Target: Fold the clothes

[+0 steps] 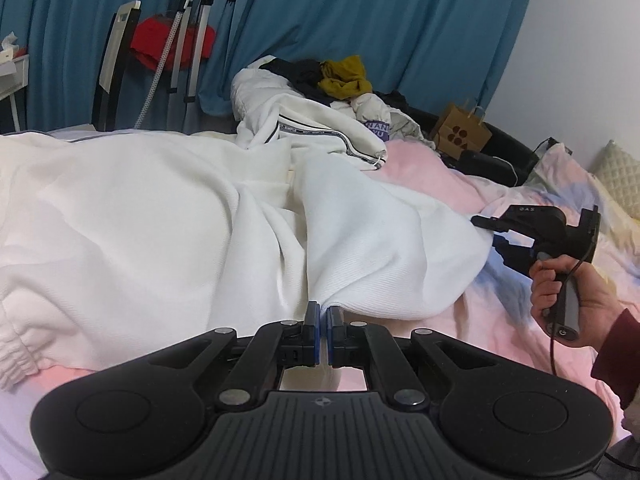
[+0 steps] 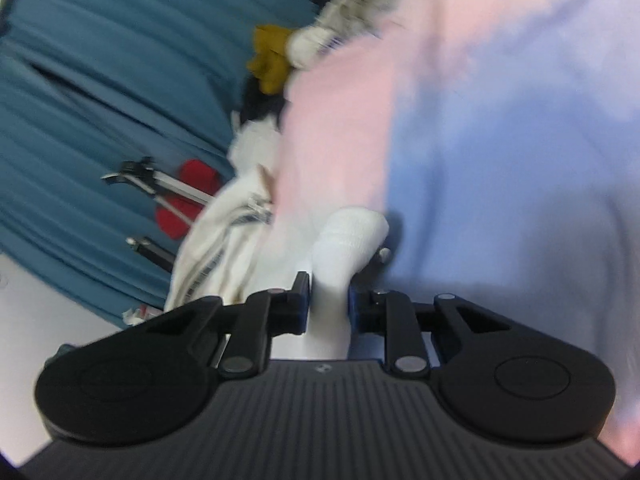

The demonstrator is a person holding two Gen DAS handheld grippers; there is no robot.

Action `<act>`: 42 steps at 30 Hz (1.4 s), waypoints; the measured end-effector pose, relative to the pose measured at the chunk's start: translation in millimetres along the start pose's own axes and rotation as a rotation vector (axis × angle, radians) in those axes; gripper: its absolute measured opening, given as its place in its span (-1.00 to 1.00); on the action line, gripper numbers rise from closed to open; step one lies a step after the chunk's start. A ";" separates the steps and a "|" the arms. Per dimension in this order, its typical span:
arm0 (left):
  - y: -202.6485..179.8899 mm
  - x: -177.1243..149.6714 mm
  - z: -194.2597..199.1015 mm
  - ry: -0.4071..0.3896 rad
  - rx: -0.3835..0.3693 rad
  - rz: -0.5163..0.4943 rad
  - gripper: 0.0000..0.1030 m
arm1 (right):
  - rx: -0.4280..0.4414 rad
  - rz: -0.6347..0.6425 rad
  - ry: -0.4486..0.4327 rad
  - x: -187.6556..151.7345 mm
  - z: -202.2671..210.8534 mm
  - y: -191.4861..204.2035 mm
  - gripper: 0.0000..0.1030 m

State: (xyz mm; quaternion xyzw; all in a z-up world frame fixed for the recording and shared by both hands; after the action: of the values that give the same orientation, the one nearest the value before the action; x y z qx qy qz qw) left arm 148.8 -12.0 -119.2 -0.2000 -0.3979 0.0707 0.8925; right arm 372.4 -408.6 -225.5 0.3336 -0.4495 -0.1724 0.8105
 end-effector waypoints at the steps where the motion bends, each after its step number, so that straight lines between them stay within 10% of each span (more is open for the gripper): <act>1: -1.7 -1.0 -2.1 0.002 -0.003 -0.005 -0.93 | -0.004 0.012 0.010 1.9 -4.1 -1.2 -0.57; 7: -31.9 -10.9 -3.4 0.001 -0.124 -0.075 -0.93 | 0.032 0.037 -0.081 33.2 8.3 6.9 -0.87; 16: -80.0 -37.7 -23.2 0.035 -0.272 -0.154 -0.88 | -0.012 0.124 -0.489 116.1 134.2 2.3 -0.88; 25: -56.4 -49.3 -28.8 0.132 -0.202 -0.078 -0.40 | -0.327 -0.213 -0.173 51.8 128.0 -142.9 -0.88; 28: -26.1 -36.7 -14.1 0.139 -0.133 0.061 -0.11 | -0.340 -0.203 -0.183 52.6 132.1 -140.3 -0.88; 38: 135.0 -16.4 39.1 0.122 0.003 0.998 0.47 | -0.379 -0.157 -0.234 60.9 145.5 -129.0 -0.88; 42: 165.0 -15.2 24.8 0.067 0.018 1.160 0.47 | -0.389 -0.121 -0.270 70.1 150.5 -121.7 -0.88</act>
State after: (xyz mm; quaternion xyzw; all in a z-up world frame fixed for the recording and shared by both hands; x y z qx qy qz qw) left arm 125.7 141.3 -182.7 -0.3799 -0.1943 0.5451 0.7217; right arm 285.5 -594.6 -211.0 0.1716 -0.4912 -0.3470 0.7803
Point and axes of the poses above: each gripper's, at about its wrist camera, not at the fingertips, and z roughly against the way its jaws point, y to its left, x to its top, the point moved 9 cm from there along -z, roughly the way its jaws point, and after that the axes turned 14 degrees about z, right-handed, at the moved point
